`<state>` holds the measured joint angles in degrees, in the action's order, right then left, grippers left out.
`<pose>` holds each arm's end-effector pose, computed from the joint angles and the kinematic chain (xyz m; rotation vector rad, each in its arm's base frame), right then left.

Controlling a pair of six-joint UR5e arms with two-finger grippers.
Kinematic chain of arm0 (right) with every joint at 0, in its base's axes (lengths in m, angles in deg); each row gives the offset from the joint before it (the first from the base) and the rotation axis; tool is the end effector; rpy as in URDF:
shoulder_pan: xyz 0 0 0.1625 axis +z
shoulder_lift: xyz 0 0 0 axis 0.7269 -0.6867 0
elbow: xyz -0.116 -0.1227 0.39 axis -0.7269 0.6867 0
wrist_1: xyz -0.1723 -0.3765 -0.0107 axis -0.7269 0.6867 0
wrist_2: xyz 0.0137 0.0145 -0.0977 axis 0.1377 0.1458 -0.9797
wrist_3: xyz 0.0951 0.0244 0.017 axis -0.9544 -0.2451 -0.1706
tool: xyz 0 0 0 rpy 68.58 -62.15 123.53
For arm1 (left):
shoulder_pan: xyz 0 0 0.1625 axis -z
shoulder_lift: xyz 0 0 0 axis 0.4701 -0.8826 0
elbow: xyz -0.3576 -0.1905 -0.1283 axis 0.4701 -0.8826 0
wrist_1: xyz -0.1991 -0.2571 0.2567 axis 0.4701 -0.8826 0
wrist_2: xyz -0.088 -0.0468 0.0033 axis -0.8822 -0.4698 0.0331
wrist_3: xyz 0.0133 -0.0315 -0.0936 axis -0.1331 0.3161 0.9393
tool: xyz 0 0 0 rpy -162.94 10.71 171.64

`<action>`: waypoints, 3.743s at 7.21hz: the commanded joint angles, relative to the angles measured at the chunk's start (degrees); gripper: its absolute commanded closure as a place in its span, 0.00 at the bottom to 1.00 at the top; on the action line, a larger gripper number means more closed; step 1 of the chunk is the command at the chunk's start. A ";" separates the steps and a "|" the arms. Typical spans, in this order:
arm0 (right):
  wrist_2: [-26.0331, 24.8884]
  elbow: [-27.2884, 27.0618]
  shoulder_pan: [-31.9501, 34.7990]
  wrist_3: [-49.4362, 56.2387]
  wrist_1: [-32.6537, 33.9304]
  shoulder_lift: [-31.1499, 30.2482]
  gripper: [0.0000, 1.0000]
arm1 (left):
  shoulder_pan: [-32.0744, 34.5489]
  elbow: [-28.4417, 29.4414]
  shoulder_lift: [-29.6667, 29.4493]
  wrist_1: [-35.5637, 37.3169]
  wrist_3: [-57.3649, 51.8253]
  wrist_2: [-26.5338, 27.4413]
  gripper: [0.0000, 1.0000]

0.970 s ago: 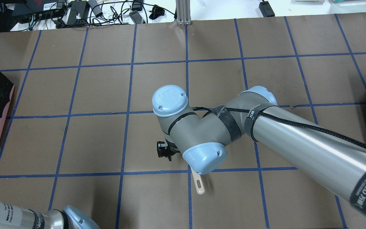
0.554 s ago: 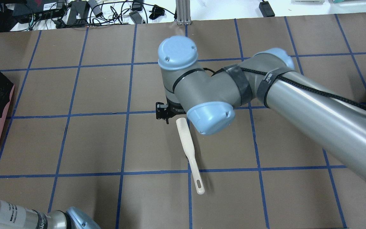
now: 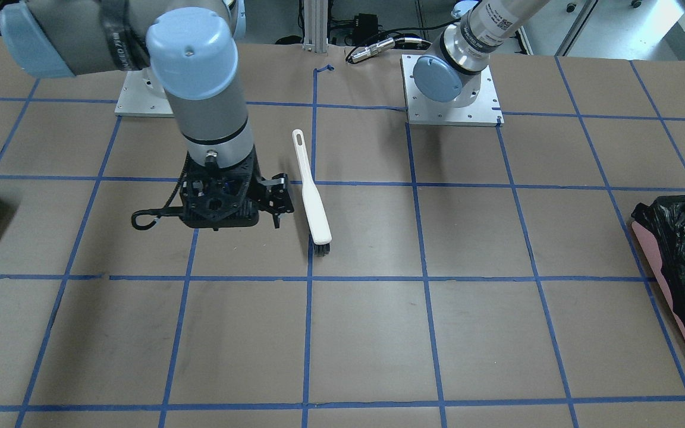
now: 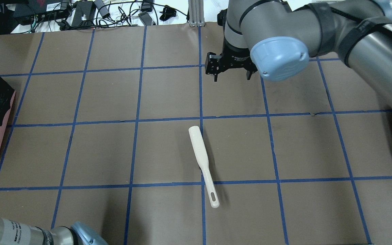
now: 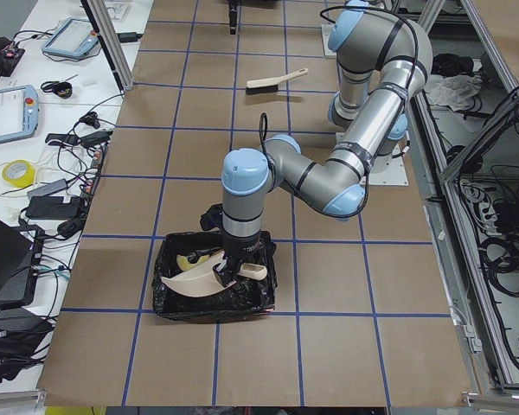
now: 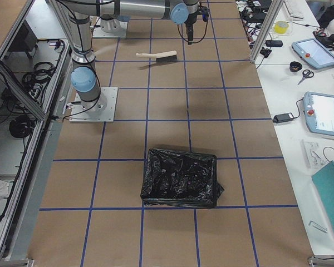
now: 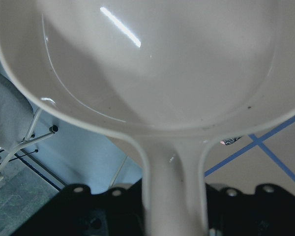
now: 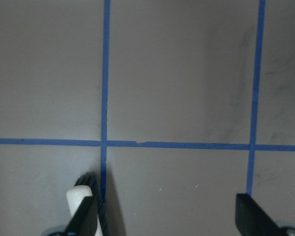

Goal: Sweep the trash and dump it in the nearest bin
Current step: 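Set the brush down with the right gripper while the left lifts the empty dustpan, then raise the right gripper while the left carries the dustpan toward the table center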

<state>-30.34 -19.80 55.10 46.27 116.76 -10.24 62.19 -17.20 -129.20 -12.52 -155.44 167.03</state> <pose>0.2529 -0.5507 0.4114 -0.0107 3.0954 -0.1418 0.4885 -0.4777 0.4472 1.1067 2.5609 0.0847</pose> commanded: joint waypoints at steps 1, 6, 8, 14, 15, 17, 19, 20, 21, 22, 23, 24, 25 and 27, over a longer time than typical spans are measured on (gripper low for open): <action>-0.30 5.21 -5.99 0.85 -9.91 -4.01 0.00 | 3.26 -1.43 2.90 -5.86 6.10 -7.05 1.00; -0.21 7.10 -8.57 3.57 -16.32 -9.82 0.00 | 21.81 -4.68 2.40 -5.81 29.19 -5.68 1.00; -0.39 5.61 -8.56 3.66 -15.01 -9.75 0.00 | 31.62 -7.06 3.09 -5.28 42.72 -5.51 1.00; -6.73 5.07 -8.48 4.89 -15.17 -10.10 0.00 | 55.47 -13.30 0.81 0.17 83.70 -6.38 1.00; -2.02 5.07 -8.48 4.37 -15.17 -10.45 0.00 | 59.41 -13.66 0.20 2.61 88.53 -6.39 1.00; -1.54 4.90 -8.65 4.45 -15.79 -10.27 0.00 | 64.79 -14.53 -2.17 7.62 96.20 -6.47 1.00; -1.53 5.59 -8.57 4.28 -15.88 -10.62 0.00 | 68.84 -15.86 -4.28 11.23 102.70 -6.91 1.00; -1.36 5.77 -8.57 4.36 -15.88 -11.23 0.00 | 70.07 -15.86 -4.64 11.33 103.17 -6.91 1.00; -1.71 5.69 -8.57 4.71 -15.88 -11.24 0.00 | 71.13 -15.86 -5.16 11.42 104.56 -6.91 1.00; -1.88 5.51 -8.57 4.72 -15.88 -11.24 0.00 | 72.10 -15.86 -5.78 11.51 106.84 -6.91 1.00; -2.15 5.34 -8.57 4.63 -15.88 -11.24 0.00 | 72.63 -16.03 -6.04 13.16 107.47 -7.09 1.00; -2.06 5.16 -8.48 4.63 -15.53 -11.24 0.00 | 73.33 -15.95 -6.57 13.27 109.04 -7.61 1.00; -2.15 5.07 -8.56 4.71 -15.27 -11.15 0.00 | 74.21 -16.03 -7.01 13.70 110.37 -7.70 1.00; -2.06 4.99 -8.57 4.80 -15.26 -11.15 0.00 | 75.79 -16.04 -7.98 13.79 111.96 -7.70 1.00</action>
<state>-32.42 -14.73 46.55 51.04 101.45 -21.40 136.91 -33.22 -136.63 1.13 -44.27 159.36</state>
